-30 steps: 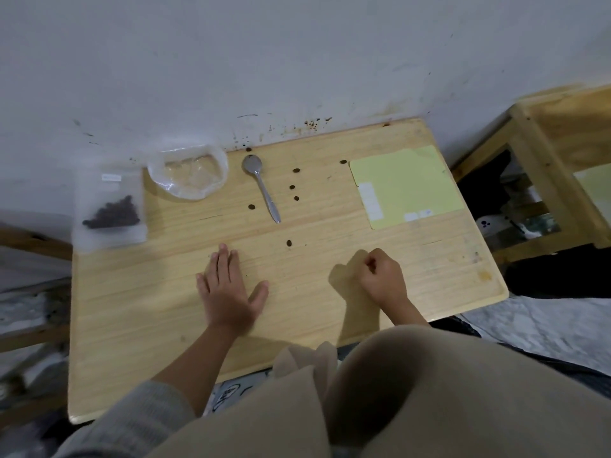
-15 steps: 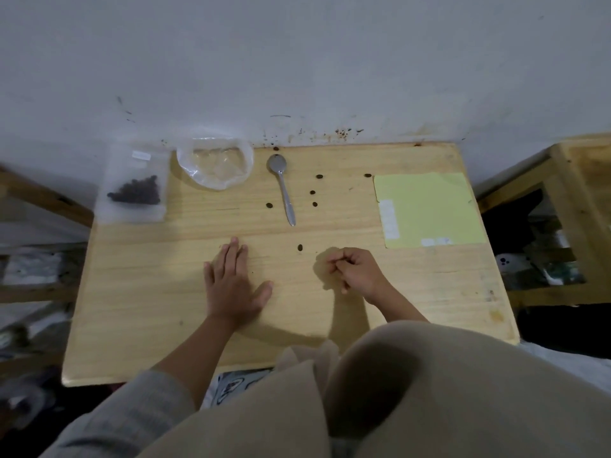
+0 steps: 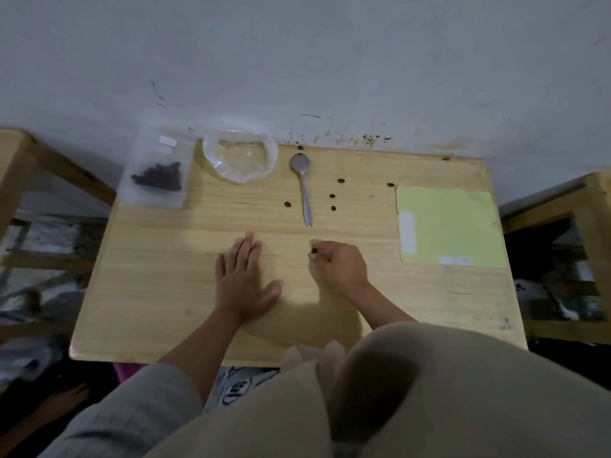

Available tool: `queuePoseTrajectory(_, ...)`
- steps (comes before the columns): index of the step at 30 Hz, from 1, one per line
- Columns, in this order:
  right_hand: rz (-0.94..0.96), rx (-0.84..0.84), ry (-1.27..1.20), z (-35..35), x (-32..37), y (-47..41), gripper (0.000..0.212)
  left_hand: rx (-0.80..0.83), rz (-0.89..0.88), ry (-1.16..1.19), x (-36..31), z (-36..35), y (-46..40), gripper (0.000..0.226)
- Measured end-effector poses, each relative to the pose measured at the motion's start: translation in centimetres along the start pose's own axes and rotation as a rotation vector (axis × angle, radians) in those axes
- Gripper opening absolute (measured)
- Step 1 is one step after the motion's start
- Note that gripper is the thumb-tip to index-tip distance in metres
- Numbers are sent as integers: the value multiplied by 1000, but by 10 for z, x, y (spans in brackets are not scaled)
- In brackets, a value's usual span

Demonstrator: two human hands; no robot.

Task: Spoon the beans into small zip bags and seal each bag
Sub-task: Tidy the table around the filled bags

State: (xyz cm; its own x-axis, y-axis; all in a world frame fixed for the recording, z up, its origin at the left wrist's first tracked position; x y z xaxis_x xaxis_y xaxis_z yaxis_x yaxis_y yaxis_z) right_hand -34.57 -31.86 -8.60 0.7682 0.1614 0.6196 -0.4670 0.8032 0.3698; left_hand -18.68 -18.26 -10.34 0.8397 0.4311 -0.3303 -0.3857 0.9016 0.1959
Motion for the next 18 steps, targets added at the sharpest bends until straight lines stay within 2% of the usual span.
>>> queuePoseTrajectory(6,46,5,102,0,6,-4,21,-1,2,-9,0,1,-1,91)
queuePoseTrajectory(10,69,-14,81,-1,10,-4,19,0,-3,-22,-1,1,0,91)
queuePoseTrajectory(13,18,-33,-97,-4,11,-2,13,15,-5,-38,0,0,-1,92)
queuePoseTrajectory(18,-146,-55,-388,-7,16,-1,33,42,2,-55,1,-1,-2,95)
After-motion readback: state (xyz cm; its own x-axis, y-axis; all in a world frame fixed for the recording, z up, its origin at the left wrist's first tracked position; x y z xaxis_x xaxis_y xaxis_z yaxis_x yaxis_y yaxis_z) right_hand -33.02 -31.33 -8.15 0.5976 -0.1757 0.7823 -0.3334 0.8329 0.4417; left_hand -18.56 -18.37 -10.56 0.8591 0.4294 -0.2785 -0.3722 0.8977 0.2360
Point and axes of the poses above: each hand's wrist, its own y-axis away from the middle knuckle, its own z-axis out of the back of the hand, x = y × z, the point moved 5 cm from there along -y, towards the middle knuckle, and after that the axes turned 4 degrees about y, right-handed, at the moved point
